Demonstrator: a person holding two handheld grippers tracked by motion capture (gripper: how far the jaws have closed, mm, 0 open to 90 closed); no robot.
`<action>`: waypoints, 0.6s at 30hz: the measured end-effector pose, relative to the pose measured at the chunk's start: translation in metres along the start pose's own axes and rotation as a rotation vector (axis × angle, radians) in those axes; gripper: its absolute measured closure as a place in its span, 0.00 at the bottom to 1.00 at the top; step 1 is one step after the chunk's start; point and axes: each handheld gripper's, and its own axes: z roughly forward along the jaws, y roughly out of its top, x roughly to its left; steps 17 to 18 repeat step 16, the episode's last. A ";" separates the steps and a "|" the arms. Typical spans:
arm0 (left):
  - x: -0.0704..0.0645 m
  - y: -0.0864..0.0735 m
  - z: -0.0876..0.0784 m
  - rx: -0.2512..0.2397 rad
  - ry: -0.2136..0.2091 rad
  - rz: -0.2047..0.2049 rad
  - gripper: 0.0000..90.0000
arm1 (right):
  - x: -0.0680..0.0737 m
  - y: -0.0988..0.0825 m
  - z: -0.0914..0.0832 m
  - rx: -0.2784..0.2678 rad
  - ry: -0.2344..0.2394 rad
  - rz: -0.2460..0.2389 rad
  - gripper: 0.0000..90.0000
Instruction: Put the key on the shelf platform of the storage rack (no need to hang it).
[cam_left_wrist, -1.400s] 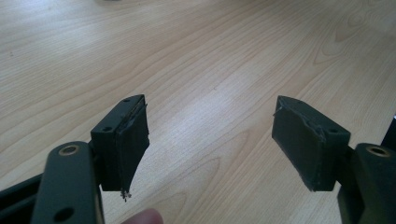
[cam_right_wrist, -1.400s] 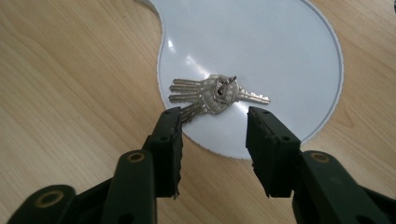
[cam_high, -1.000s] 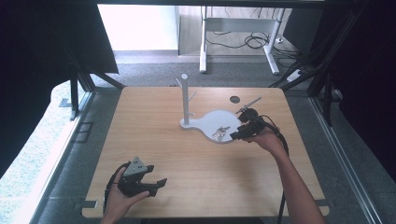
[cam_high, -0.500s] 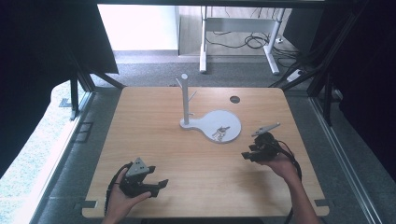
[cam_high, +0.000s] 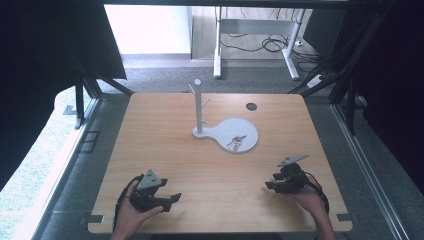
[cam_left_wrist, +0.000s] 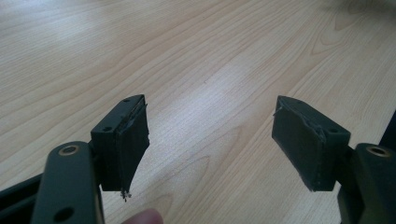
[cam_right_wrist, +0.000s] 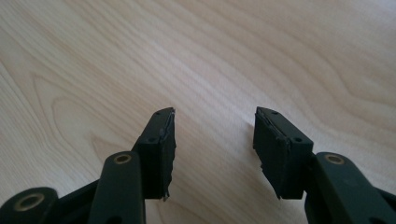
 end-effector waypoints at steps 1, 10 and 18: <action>0.000 0.000 0.000 0.000 -0.001 0.000 0.30 | 0.000 -0.001 0.000 0.000 -0.006 0.001 0.55; -0.003 0.001 0.001 0.004 -0.004 0.012 0.30 | -0.001 -0.006 0.004 -0.025 -0.004 0.006 0.54; -0.002 0.001 0.001 0.003 -0.005 0.012 0.30 | 0.000 -0.006 0.003 -0.063 -0.043 0.006 0.50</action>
